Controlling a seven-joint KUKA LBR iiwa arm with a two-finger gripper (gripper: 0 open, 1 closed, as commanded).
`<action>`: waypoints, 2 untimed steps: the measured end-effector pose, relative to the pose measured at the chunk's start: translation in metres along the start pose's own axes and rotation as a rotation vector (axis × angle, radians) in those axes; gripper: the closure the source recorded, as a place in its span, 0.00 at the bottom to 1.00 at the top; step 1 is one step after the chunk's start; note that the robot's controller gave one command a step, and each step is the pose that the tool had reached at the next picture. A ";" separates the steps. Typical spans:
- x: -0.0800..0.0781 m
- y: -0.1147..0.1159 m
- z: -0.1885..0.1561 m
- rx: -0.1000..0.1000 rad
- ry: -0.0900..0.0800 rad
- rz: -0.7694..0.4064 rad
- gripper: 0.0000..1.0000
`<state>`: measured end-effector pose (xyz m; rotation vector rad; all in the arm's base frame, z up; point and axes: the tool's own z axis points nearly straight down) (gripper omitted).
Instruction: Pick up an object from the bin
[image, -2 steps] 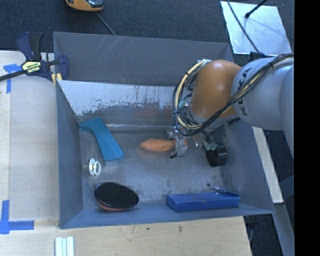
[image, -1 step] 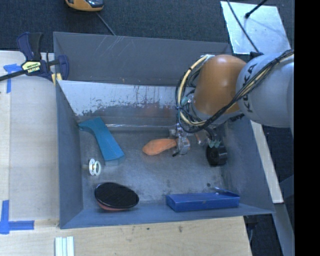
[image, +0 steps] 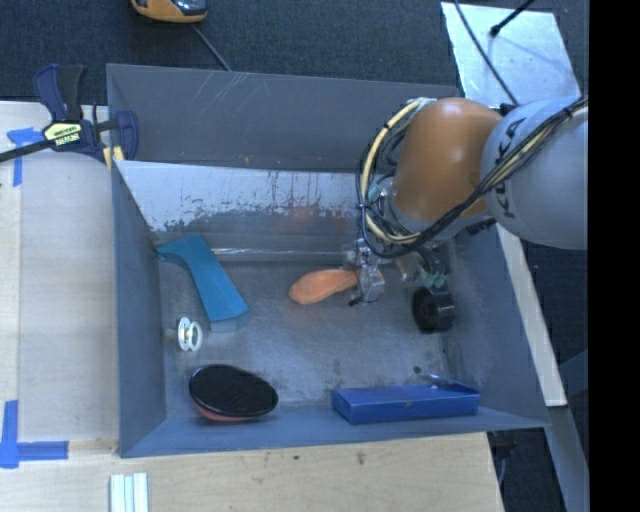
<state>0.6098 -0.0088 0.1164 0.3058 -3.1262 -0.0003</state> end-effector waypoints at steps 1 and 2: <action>0.000 0.000 -0.018 0.001 -0.003 0.000 1.00; -0.001 0.000 -0.033 0.002 -0.007 0.000 1.00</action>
Offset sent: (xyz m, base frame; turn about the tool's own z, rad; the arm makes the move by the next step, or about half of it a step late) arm 0.0000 0.0001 0.0521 0.0000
